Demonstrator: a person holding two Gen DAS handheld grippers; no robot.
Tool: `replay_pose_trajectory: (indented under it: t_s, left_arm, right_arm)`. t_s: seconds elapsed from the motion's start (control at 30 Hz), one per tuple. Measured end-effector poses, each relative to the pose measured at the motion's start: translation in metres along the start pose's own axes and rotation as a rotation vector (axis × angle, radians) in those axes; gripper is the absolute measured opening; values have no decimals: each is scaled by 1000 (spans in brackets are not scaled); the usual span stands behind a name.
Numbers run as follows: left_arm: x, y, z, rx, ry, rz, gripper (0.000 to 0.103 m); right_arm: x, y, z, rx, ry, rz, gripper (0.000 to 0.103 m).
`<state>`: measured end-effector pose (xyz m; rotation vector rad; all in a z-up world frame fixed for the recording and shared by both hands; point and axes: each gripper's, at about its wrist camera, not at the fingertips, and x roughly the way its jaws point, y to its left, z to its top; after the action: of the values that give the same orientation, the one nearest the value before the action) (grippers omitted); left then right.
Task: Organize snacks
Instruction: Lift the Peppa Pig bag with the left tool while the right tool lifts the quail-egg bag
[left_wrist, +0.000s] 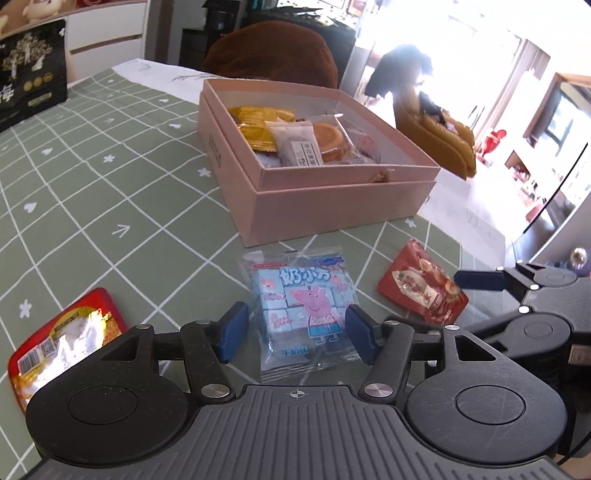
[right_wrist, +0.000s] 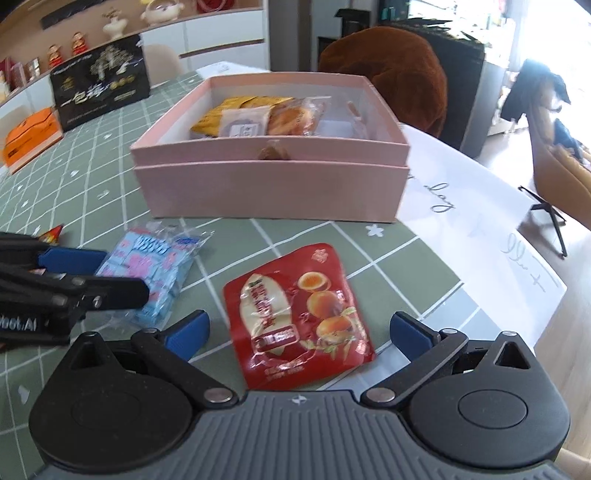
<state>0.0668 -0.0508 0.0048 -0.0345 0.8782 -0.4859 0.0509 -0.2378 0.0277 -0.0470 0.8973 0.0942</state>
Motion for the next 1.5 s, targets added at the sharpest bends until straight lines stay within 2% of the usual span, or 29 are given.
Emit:
replay_pose_trajectory:
  t_s: [0.13,0.33,0.53,0.67,0.77,0.83,0.93,1.17,1.27,1.37,1.47,1.5]
  left_arm:
    - [6,-8,5,40,15,30,68]
    - [24,-22,24,22,58,79,74]
    - [34,-34,32,42,101,122,75]
    - [38,-38,36,35,107,130,76]
    - [46,-49,36,113,106,165,78]
    - [47,-53,33,158,101,182,75]
    - [34,-46,23,148,84,147,66]
    - [-9,-32,-15,81,91,127,66]
    - [-22,-30,-29,78,85,132,66]
    - [-27,-33,-36,91,80,134,66]
    - [-27,-35,-36,95,90,142,66]
    - [-27,-35,-35,98,95,145,66]
  right_arm:
    - [-3,1,-3,-21,13,19,103]
    - [-12,-2,-13,-25,6,27,102]
    - [-14,-6,-14,-51,21,51,102]
    - [-19,-10,-11,-63,19,24,98]
    - [-24,-16,-9,-70,9,25,98]
    - [-27,-19,-8,-80,13,21,98]
    - [-31,-22,-7,-87,10,6,98]
    - [-32,-22,3,-68,7,62,98]
    - [-23,-14,9,-82,22,104,98]
    - [-8,-8,14,-85,44,104,98]
    - [2,-3,19,-88,80,73,83]
    - [0,0,20,-106,87,79,73]
